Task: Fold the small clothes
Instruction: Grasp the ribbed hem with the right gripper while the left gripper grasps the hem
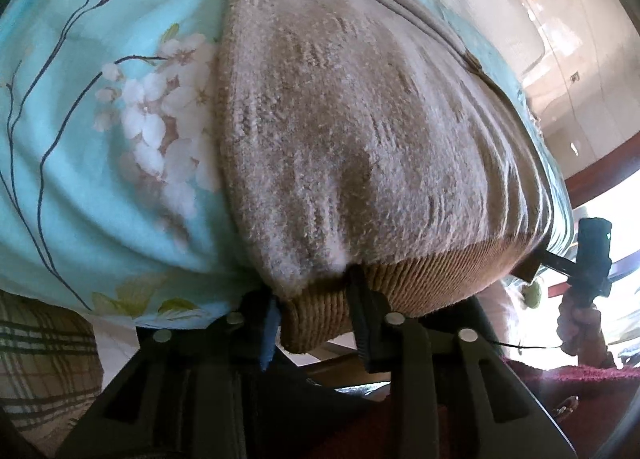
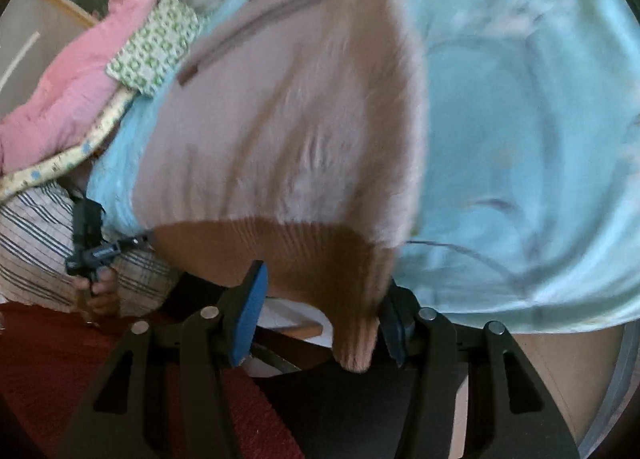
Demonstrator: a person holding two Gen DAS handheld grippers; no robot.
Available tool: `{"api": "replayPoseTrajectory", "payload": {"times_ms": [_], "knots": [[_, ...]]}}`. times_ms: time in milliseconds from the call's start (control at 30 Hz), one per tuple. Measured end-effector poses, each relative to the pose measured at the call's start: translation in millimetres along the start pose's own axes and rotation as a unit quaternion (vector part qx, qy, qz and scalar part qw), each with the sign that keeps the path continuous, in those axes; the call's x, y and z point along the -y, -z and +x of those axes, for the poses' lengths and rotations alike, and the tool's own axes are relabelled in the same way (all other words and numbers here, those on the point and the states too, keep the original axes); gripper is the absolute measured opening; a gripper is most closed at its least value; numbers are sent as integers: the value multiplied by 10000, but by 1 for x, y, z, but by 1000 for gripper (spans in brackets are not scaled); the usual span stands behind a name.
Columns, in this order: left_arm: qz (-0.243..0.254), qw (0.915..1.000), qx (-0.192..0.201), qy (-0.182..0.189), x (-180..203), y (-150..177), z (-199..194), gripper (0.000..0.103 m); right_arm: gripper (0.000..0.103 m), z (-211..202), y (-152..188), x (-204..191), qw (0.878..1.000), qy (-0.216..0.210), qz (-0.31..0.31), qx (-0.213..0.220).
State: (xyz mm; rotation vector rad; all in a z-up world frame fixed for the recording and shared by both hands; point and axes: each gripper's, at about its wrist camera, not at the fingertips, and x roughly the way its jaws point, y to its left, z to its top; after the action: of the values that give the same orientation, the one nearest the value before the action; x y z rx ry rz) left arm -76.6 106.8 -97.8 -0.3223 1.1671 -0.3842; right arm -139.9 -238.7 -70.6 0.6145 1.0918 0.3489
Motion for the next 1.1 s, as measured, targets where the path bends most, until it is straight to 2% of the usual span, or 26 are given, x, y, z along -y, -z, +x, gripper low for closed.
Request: {"api": "replayPoseTrajectory", "payload": {"times_ms": [67,100,300,533,667,767,933,1100], "knots": [[120,9999,72,19,3,2,-5,9,16,2,1,-6,9999,-123,-104,50],[218,9996,145,61,5,4,-10,7,13,1,-1,-8,9996,-229,-140,85],[728,9946,587,444,25,2,-42,6,8,-34,-8,-17,9945,-913,-265,429],[780,9840,1307,930,37,-31,-89,6,8,-62,-39,-28,9800,-1636,-139,1124],[771,9758,1756,1052,38,-67,-106,6,8,-63,-74,-31,9688,-1942,-36,1536],[743,9693,2116,1011,38,-99,-107,5,8,-61,-108,-26,9617,-2051,73,1818],[627,9608,2552,886,39,-159,-98,5,8,-45,-177,-18,9597,-1908,185,2054],[539,9591,2704,638,33,-232,-82,5,8,-29,-244,-10,9604,-1675,300,2207]]}}
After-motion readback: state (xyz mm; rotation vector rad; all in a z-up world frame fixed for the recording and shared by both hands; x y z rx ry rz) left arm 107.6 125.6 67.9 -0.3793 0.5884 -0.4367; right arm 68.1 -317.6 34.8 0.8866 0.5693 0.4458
